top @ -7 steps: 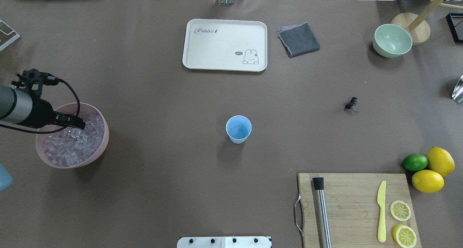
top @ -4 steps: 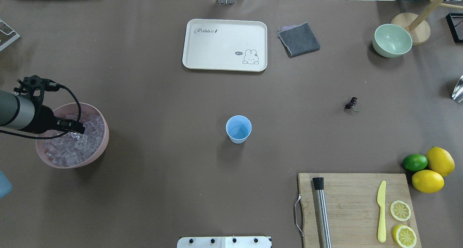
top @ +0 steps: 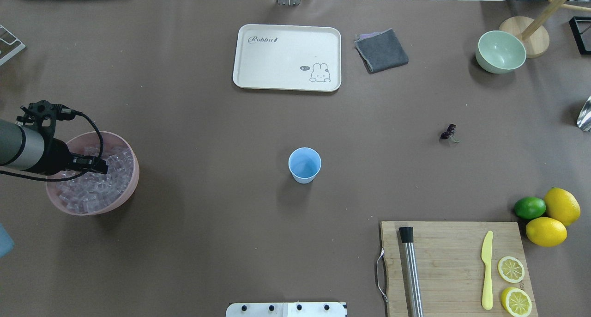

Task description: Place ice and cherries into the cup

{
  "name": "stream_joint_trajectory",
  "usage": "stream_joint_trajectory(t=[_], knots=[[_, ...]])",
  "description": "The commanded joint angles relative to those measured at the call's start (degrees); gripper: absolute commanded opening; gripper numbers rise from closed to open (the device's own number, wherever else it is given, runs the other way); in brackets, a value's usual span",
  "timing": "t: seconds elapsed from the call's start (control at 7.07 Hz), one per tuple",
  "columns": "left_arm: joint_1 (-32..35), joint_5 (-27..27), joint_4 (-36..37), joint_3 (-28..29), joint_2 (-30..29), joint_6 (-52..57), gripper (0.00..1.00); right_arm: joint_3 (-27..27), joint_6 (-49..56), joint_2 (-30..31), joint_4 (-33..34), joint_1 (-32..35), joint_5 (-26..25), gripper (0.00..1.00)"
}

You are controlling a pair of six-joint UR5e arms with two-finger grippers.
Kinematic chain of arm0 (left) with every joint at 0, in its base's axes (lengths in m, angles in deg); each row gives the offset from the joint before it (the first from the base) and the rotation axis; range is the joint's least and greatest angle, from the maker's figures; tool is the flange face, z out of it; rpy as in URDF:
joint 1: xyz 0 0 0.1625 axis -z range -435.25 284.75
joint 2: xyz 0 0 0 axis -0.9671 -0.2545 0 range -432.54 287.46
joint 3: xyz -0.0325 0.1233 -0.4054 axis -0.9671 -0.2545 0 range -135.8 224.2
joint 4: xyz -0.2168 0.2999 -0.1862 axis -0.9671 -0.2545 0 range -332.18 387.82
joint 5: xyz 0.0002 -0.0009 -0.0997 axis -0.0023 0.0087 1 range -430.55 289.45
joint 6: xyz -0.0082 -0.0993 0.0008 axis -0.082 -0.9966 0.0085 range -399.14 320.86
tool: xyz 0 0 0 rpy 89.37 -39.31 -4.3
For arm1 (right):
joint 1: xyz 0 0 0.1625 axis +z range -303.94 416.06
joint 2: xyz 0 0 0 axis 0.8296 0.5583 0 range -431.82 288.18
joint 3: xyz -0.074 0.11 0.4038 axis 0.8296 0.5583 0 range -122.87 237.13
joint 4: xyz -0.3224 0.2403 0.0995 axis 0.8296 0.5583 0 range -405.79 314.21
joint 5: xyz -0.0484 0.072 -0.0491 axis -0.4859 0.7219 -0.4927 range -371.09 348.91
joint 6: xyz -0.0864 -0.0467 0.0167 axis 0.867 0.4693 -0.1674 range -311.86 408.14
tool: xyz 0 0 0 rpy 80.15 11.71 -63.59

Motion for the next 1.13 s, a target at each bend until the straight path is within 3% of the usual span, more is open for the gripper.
stream_joint_trajectory(t=[0.0, 0.99], knots=[[0.0, 0.2, 0.1, -0.7, -0.2, 0.0, 0.62, 0.0, 0.0, 0.0, 0.0, 0.0, 0.1, 1.0], [-1.1, 0.0, 0.1, 0.0, -0.5, -0.2, 0.62, -0.1, 0.0, 0.8, -0.1, 0.2, 0.1, 1.0]])
